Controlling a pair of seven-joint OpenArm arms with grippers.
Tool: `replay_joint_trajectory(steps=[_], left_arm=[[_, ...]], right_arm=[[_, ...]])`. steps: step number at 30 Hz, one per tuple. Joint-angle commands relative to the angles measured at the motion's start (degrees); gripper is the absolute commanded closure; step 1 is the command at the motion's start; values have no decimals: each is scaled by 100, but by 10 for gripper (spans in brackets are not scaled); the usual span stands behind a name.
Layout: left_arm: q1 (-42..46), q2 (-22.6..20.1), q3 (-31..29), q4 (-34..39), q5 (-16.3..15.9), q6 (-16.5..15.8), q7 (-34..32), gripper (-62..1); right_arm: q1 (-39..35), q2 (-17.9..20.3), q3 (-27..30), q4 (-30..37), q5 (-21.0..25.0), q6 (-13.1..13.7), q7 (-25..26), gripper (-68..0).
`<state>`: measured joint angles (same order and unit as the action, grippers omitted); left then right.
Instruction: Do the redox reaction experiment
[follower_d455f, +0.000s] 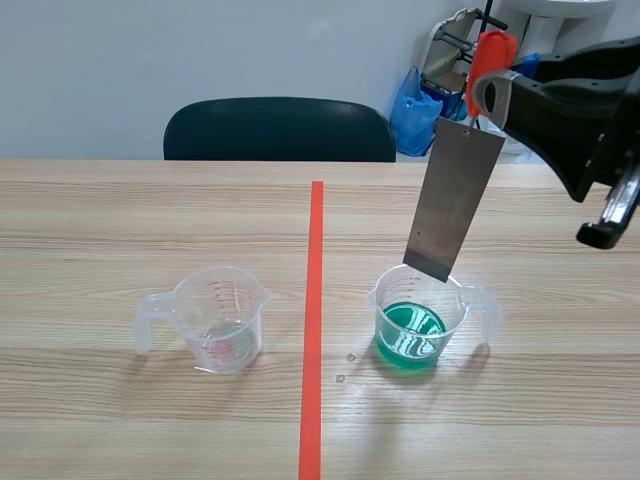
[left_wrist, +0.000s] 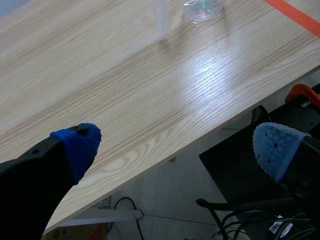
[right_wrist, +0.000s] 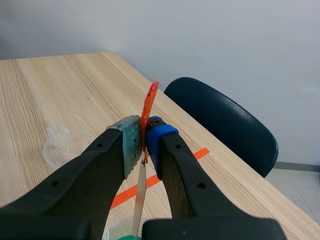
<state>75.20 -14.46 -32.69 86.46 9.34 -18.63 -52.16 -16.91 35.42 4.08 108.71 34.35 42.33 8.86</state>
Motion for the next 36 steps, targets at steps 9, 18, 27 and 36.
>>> replay_joint_trajectory(steps=[9, 18, 27, 36], left_arm=[[-15, 13, -33, 59, -55, -11, -96, -623], [-101, -103, -33, 57, -295, -11, -83, -623], [-542, -966, -20, 55, -850, -109, 9, -229], [-2227, -2511, 839, 48, -1526, -1281, 1488, -26]], right_arm=[[39, 55, 85, 85, 85, 39, 114, -20], [39, 55, 85, 85, 85, 39, 114, -20], [39, 44, 85, 85, 85, 39, 136, -20], [39, 44, 85, 85, 85, 39, 136, -20]])
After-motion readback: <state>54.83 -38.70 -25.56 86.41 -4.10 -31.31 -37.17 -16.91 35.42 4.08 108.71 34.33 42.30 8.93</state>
